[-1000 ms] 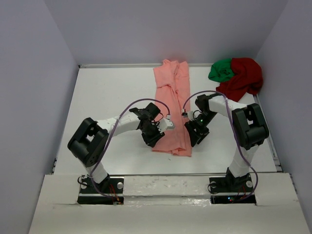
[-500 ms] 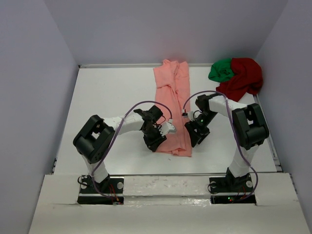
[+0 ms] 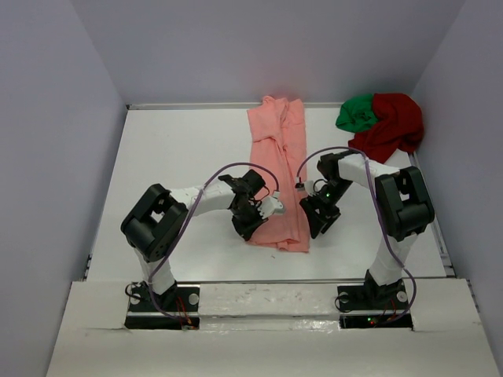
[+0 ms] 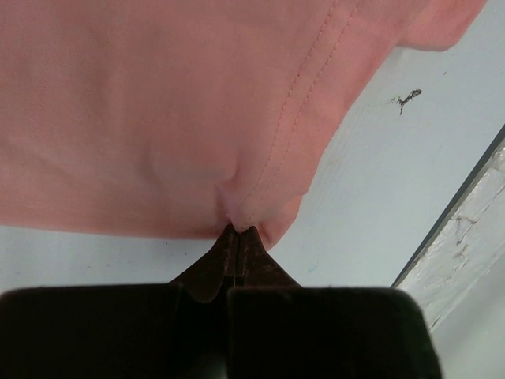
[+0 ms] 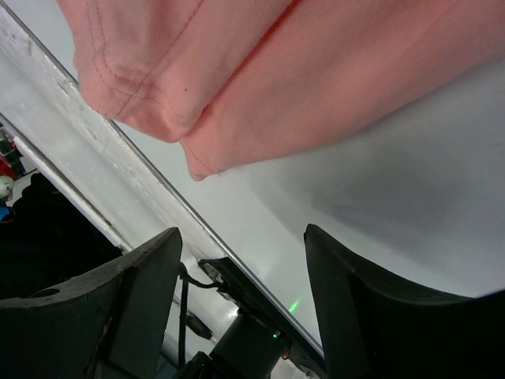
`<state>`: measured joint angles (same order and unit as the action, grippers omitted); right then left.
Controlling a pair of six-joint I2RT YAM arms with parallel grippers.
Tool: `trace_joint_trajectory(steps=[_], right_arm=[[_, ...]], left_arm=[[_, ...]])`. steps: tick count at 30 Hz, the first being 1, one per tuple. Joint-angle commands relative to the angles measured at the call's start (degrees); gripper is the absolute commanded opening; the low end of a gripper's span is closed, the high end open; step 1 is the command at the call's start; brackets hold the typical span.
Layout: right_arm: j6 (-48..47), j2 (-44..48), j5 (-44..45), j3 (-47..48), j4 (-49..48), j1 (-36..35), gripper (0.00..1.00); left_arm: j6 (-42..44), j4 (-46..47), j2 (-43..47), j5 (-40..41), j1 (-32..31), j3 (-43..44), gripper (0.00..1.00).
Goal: Fold and stack the t-shirts
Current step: Grab the bottom of the folded rectangular tshirt with both arms
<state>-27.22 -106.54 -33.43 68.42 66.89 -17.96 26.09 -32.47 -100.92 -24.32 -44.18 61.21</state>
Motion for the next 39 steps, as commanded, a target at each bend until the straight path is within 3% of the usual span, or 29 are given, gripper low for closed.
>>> trace_joint_trajectory(steps=[1, 9, 18, 39], right_arm=[[-2.22, 0.46, -2.34, -0.92, 1.93, 0.38, 0.7], [-6.69, 0.9, -8.31, 0.31, 3.94, 0.38, 0.65], [-8.11, -3.84, -7.96, 0.22, 4.91, 0.38, 0.58], [-4.6, -7.19, -9.11, -1.19, -2.64, -3.75, 0.62]], left_arm=[[1.15, -1.19, -2.35, 1.74, -0.2, 0.84, 0.0], [2.48, -2.24, -0.33, -3.19, -0.2, 2.77, 0.0], [3.09, -3.3, -0.59, -3.46, 0.15, 4.53, 0.0], [3.18, -3.39, 0.99, -3.11, 1.12, 4.53, 0.0]])
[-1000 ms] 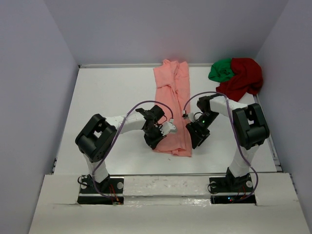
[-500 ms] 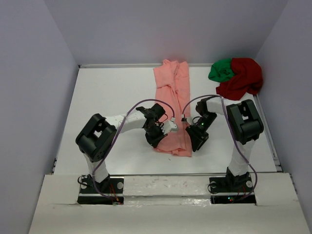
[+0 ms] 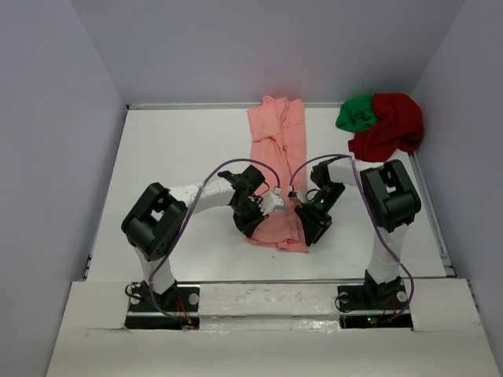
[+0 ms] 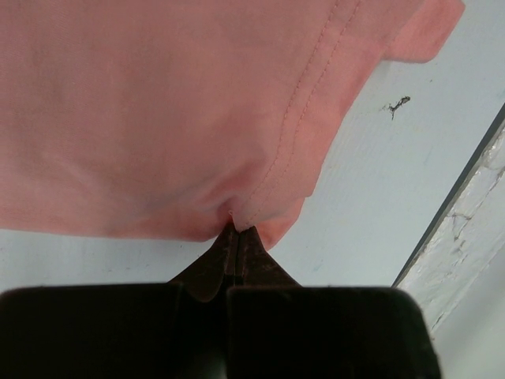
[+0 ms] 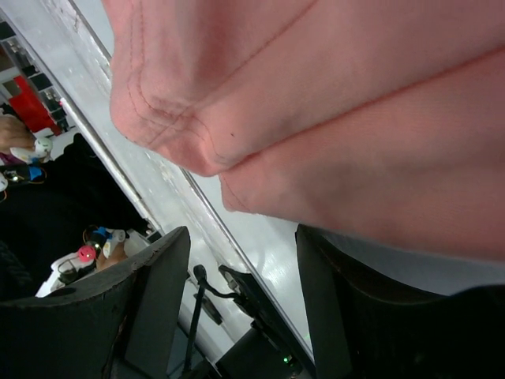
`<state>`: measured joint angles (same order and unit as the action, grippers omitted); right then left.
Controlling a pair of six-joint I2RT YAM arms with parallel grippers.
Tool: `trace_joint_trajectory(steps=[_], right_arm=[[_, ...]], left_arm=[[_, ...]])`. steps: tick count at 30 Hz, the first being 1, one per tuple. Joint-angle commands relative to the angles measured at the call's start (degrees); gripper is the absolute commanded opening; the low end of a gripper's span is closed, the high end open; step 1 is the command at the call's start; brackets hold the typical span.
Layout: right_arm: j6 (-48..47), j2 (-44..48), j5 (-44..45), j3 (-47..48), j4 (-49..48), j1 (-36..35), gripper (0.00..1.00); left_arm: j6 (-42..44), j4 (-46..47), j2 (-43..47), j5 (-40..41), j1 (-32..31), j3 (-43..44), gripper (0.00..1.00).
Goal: Fold and stack the t-shirts
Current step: Grab the bottom of the folded rectangular tshirt with both arms
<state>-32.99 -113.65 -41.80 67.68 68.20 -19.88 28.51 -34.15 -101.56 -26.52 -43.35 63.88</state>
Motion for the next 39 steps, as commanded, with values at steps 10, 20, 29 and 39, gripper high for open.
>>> trace_joint_trajectory(steps=[10, 20, 29, 39], right_arm=[[4.16, -0.35, 1.54, -1.59, -7.29, -4.03, 0.54], [6.98, -0.17, 2.95, -2.03, -9.93, -4.64, 0.2], [7.42, 0.18, 2.69, -1.41, -9.41, -4.64, 0.0], [6.54, 7.29, 5.41, 1.66, -4.22, -4.64, 0.0]], left_arm=[[0.76, -1.62, 2.24, -0.99, 0.9, 1.43, 0.0], [0.76, -1.53, 2.94, -0.99, 1.17, 1.07, 0.0], [0.84, -1.62, 3.47, -1.16, 1.43, 1.16, 0.0], [1.37, -2.15, 5.49, -0.72, 2.75, 2.83, 0.0]])
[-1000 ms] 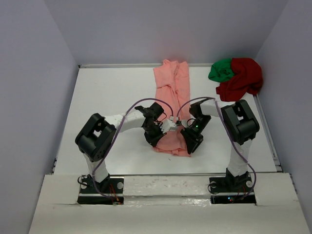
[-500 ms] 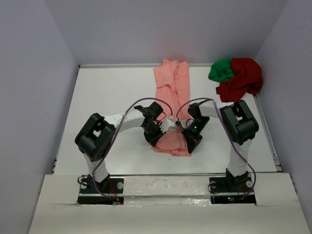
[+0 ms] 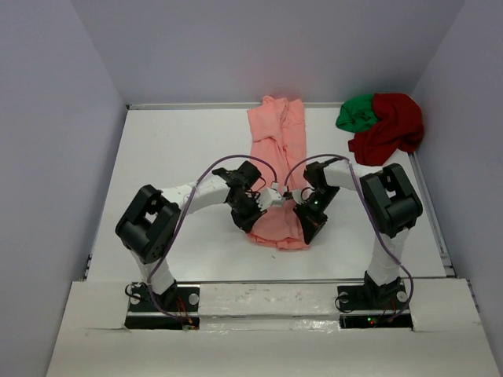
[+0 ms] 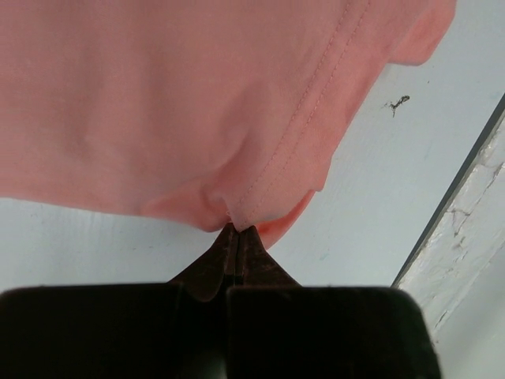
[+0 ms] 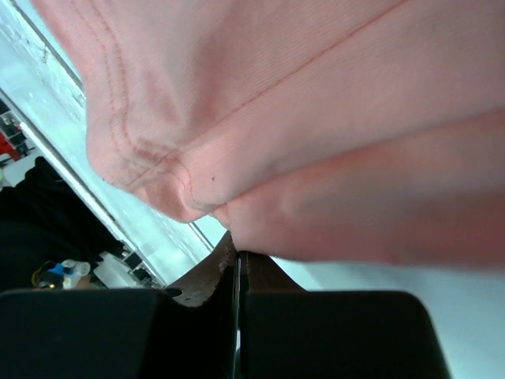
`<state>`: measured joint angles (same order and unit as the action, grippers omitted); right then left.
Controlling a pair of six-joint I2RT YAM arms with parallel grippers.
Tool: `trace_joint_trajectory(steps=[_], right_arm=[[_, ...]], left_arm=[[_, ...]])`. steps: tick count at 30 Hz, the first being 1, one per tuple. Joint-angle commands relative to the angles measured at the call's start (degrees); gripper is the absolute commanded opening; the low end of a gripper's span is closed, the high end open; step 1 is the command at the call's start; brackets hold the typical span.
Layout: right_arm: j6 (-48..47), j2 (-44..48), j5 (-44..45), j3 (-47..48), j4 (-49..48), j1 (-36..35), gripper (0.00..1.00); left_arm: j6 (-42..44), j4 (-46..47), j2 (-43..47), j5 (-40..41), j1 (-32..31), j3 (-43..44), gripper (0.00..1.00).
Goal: Fold and stack the t-shirts
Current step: Grab the bottom of the folded rectangular tshirt with both arms
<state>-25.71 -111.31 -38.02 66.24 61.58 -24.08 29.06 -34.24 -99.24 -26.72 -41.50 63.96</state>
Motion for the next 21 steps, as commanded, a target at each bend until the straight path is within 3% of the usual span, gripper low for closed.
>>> trace_joint_trajectory(steps=[1, 21], right_arm=[[-0.65, 5.57, 1.72, 3.54, 2.84, -0.45, 0.0], [1.63, 6.28, 6.64, 18.22, 5.83, -0.45, 0.0]], left_arm=[[0.91, -2.06, 3.35, -0.53, 1.06, 2.83, 0.0], [1.0, -0.04, 7.66, 6.24, 8.45, 8.54, 0.0]])
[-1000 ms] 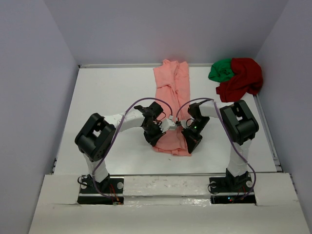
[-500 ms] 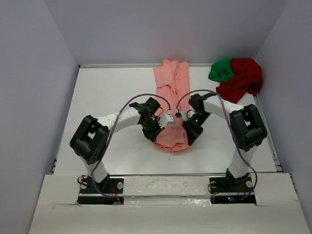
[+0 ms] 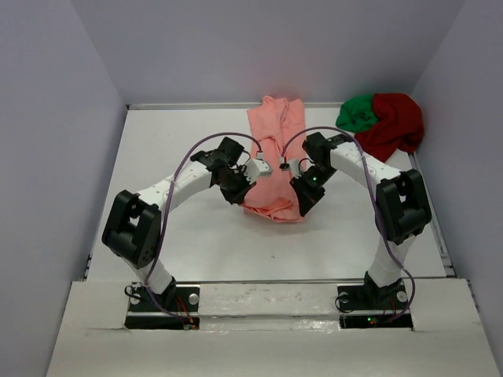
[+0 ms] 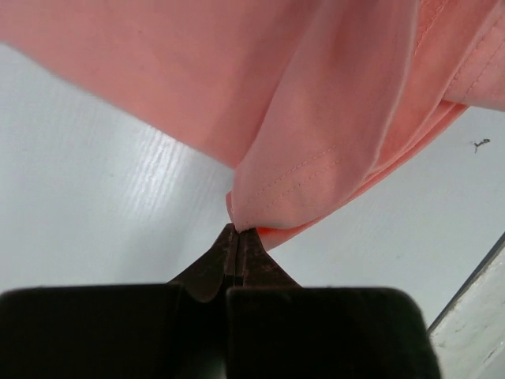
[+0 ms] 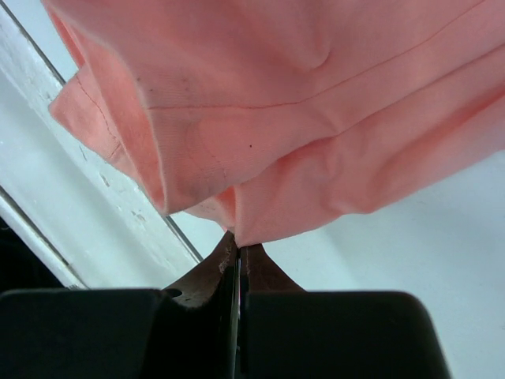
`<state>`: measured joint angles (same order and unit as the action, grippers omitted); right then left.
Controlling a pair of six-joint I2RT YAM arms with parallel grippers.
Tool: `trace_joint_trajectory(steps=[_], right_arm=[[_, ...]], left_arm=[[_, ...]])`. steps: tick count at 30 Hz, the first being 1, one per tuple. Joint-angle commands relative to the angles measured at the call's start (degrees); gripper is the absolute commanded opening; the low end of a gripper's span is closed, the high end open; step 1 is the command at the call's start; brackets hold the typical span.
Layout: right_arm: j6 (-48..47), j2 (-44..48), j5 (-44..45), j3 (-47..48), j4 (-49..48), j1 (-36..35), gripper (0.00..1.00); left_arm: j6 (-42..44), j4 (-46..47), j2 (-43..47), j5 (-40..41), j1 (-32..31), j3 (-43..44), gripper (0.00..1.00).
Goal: Fold and stack the t-shirts
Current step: Grab the bottom of the folded rectangular tshirt with both arms, then fold the folded rectangular tshirt in 1/3 of the way
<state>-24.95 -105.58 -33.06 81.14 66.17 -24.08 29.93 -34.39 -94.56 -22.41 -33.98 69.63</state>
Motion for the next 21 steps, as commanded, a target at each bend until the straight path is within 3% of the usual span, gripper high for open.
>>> trace_joint_trajectory(steps=[1, 21], right_arm=[[0.95, 0.46, 1.94, 3.84, 1.33, -0.45, 0.0], [5.7, 0.03, 8.89, 6.3, -7.46, 0.7, 0.0]], left_arm=[[0.13, 0.11, 3.07, 2.11, 1.1, 3.15, 0.0], [-4.18, 6.62, 2.72, 2.38, 2.86, 4.63, 0.0]])
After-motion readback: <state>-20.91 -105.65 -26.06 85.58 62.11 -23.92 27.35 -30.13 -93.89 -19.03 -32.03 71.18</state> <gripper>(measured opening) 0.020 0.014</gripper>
